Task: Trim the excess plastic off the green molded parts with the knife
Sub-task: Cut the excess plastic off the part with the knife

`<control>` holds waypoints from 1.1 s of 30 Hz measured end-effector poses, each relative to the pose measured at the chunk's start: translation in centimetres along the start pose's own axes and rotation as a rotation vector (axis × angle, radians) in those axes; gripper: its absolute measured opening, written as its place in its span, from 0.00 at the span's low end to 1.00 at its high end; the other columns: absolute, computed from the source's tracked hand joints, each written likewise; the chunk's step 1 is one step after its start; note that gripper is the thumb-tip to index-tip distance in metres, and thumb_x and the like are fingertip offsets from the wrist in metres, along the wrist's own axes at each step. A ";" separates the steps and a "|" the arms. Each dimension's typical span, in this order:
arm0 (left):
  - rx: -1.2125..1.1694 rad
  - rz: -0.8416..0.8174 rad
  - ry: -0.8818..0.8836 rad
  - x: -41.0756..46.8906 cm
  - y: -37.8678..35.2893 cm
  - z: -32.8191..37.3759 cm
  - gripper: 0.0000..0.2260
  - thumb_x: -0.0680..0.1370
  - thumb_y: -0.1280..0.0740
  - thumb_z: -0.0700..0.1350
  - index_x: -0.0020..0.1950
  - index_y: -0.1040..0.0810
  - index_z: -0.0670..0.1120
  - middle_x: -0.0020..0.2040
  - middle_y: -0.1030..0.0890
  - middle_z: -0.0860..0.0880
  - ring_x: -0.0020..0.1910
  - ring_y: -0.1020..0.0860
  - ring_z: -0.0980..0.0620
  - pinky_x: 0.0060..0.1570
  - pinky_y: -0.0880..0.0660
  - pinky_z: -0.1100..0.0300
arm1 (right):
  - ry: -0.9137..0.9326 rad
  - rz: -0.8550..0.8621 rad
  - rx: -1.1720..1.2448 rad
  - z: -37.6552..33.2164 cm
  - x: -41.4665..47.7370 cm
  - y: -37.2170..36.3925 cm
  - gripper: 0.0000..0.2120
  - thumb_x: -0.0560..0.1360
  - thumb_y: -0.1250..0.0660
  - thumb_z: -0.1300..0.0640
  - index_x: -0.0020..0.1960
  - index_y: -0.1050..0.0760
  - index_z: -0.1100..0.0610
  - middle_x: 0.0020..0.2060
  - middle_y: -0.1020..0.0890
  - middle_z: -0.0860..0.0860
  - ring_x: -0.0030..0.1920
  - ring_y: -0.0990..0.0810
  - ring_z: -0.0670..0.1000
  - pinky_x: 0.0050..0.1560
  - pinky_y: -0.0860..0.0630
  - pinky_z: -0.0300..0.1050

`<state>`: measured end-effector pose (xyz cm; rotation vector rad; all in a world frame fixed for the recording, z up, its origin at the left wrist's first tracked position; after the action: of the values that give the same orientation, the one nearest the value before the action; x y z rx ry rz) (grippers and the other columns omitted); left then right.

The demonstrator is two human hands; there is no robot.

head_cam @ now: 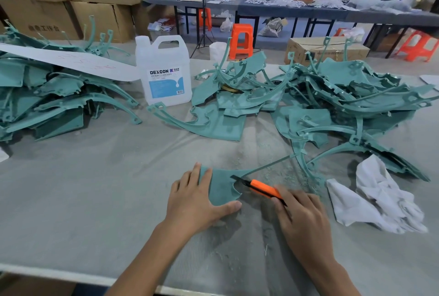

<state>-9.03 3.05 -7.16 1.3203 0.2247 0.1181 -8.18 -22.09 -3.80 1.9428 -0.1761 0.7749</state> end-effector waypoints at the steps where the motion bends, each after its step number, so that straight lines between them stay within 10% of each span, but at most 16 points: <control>1: 0.003 0.004 -0.002 0.0 0.2 0.1 0.59 0.57 0.58 0.88 0.82 0.52 0.57 0.83 0.55 0.52 0.80 0.53 0.50 0.75 0.50 0.48 | 0.030 -0.008 0.001 -0.4 -0.1 0.0 0.18 0.79 0.39 0.44 0.60 0.17 0.52 0.46 0.16 0.48 0.43 0.22 0.57 0.45 0.24 0.52; 9: -0.098 0.026 -0.199 1.1 1.4 1.4 0.48 0.61 0.44 0.84 0.72 0.39 0.57 0.69 0.35 0.57 0.71 0.37 0.53 0.68 0.41 0.56 | -0.042 0.092 -0.044 0.2 -0.3 1.0 0.17 0.78 0.38 0.44 0.57 0.17 0.52 0.43 0.15 0.48 0.42 0.22 0.52 0.40 0.23 0.48; 14: 0.023 0.047 -0.136 0.5 0.6 1.9 0.53 0.58 0.58 0.88 0.78 0.44 0.62 0.70 0.36 0.48 0.71 0.42 0.47 0.71 0.47 0.50 | -0.028 0.087 0.027 -0.3 -0.3 1.3 0.16 0.78 0.37 0.44 0.56 0.17 0.51 0.43 0.17 0.47 0.39 0.19 0.52 0.37 0.22 0.50; 33: -0.032 0.151 -0.073 -0.1 0.3 2.2 0.50 0.59 0.58 0.86 0.74 0.39 0.63 0.69 0.35 0.52 0.71 0.41 0.50 0.71 0.46 0.51 | 0.006 -0.060 0.123 -1.5 0.1 1.1 0.15 0.67 0.19 0.56 0.52 0.17 0.50 0.35 0.17 0.49 0.31 0.18 0.56 0.26 0.24 0.47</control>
<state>-8.64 1.01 -6.30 1.3067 0.0605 0.2002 -9.23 -21.34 -2.43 2.0513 -0.0672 0.7674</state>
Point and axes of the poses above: each hand's wrist, its own x-axis towards the middle knuckle, its own y-axis out of the back of the hand, z = x × y, the point moved 8 cm from there along x, towards the middle knuckle
